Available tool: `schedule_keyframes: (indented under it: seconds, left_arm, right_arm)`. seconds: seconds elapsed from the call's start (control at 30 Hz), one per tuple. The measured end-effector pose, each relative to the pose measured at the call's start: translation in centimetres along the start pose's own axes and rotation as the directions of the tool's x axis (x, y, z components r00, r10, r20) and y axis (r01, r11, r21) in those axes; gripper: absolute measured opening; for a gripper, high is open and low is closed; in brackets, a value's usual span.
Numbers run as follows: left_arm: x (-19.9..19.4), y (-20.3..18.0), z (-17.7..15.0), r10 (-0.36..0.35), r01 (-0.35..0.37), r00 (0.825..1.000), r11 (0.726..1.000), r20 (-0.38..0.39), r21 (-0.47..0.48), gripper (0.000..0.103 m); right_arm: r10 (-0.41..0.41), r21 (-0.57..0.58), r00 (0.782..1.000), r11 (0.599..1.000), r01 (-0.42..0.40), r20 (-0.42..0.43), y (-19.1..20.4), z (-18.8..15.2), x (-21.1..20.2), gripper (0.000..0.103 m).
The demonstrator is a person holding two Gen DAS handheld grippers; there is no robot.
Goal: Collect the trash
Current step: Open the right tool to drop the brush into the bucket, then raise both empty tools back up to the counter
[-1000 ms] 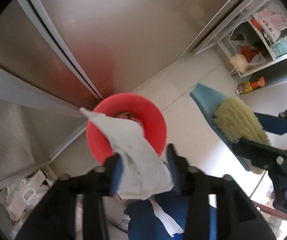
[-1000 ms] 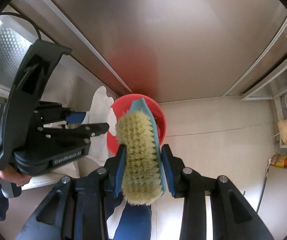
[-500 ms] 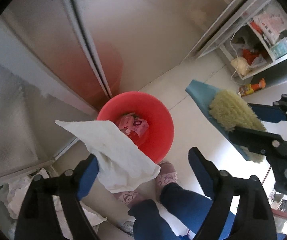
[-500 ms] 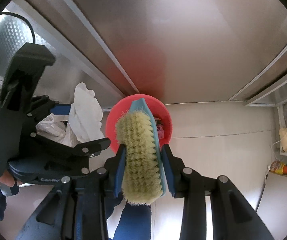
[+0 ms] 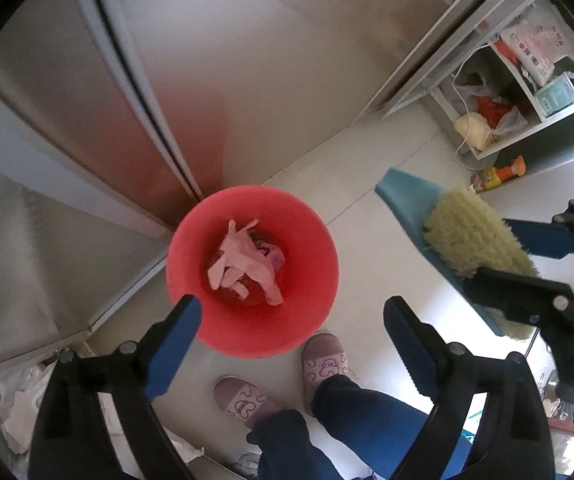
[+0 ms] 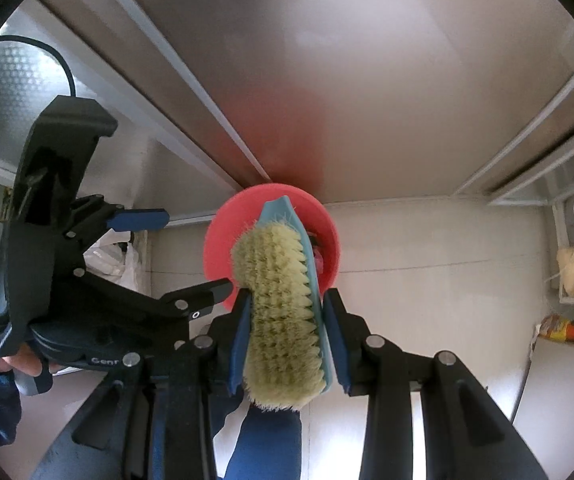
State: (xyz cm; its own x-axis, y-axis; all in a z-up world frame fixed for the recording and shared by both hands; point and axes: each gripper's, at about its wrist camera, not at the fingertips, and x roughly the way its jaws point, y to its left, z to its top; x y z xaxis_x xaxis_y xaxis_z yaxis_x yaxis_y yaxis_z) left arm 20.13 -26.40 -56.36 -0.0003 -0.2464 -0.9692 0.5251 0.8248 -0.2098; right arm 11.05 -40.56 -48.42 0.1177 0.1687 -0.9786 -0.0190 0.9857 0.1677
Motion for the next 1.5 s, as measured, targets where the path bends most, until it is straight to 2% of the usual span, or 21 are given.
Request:
schedule_keyframes:
  seconds: [0.27, 0.4, 0.47, 0.53, 0.73, 0.83, 0.9, 1.1, 1.2, 1.37, 1.43, 1.5]
  left_arm:
    - [0.0, 0.7, -1.0, 0.012, -0.012, 1.0, 1.0, -0.027, -0.003, 0.091]
    - [-1.3, 2.0, -2.2, 0.073, -0.073, 0.997, 0.997, 0.009, -0.013, 0.091]
    - [-1.7, 2.9, -2.6, 0.082, -0.082, 0.996, 0.996, 0.015, -0.04, 0.093]
    - [-1.9, 3.8, -2.9, 0.093, -0.092, 0.996, 0.993, 0.01, -0.068, 0.103]
    - [-2.5, 5.7, -4.0, 0.099, -0.099, 0.995, 0.99, -0.008, -0.1, 0.103]
    - [-3.0, 6.2, -4.6, 0.094, -0.095, 0.995, 0.99, -0.011, -0.105, 0.103]
    - [-3.6, 6.2, -4.9, 0.079, -0.08, 0.997, 0.992, -0.012, -0.096, 0.103]
    - [-7.3, 5.2, -5.6, 0.129, -0.129, 0.992, 0.985, -0.005, -0.113, 0.103]
    - [-10.1, 4.3, -5.7, 0.148, -0.148, 0.989, 0.98, -0.008, -0.133, 0.103]
    - [-17.1, 2.0, -6.0, 0.181, -0.179, 0.983, 0.975, 0.004, -0.133, 0.103]
    - [-20.3, 1.2, -5.8, 0.198, -0.198, 0.98, 0.97, -0.014, -0.143, 0.103]
    - [-23.6, 0.4, -5.6, 0.207, -0.205, 0.978, 0.971, 0.007, -0.123, 0.103]
  right_arm:
    - [0.023, 0.007, 1.0, 1.0, -0.022, -0.016, 0.2, 0.5, 0.8, 0.034]
    - [0.035, -0.01, 0.999, 0.999, -0.035, -0.018, 0.9, 1.1, 1.4, 0.034]
    - [0.04, -0.021, 0.999, 0.999, -0.041, -0.025, 1.4, 1.4, 1.8, 0.034]
    - [0.034, -0.058, 0.999, 0.998, -0.036, -0.031, 2.3, 1.7, 2.3, 0.034]
    - [0.018, -0.104, 0.999, 0.994, -0.023, -0.05, 4.3, 2.5, 3.4, 0.035]
    - [-0.01, -0.126, 0.999, 0.992, 0.005, -0.038, 4.9, 2.6, 3.0, 0.047]
    - [-0.003, -0.135, 1.0, 0.991, 0.0, -0.02, 5.3, 2.5, 2.4, 0.073]
    - [0.011, -0.118, 1.0, 0.993, -0.012, -0.014, 5.6, 2.1, 0.1, 0.078]
    - [0.013, -0.109, 1.0, 0.994, -0.014, -0.012, 5.6, 1.7, -2.5, 0.086]
    - [-0.014, -0.115, 1.0, 0.993, 0.015, 0.003, 5.9, 1.3, -9.2, 0.087]
    - [-0.02, -0.109, 1.0, 0.994, 0.021, 0.009, 6.1, 1.4, -12.0, 0.093]
    - [-0.013, -0.109, 1.0, 0.994, 0.015, 0.024, 6.4, 1.7, -14.8, 0.1]
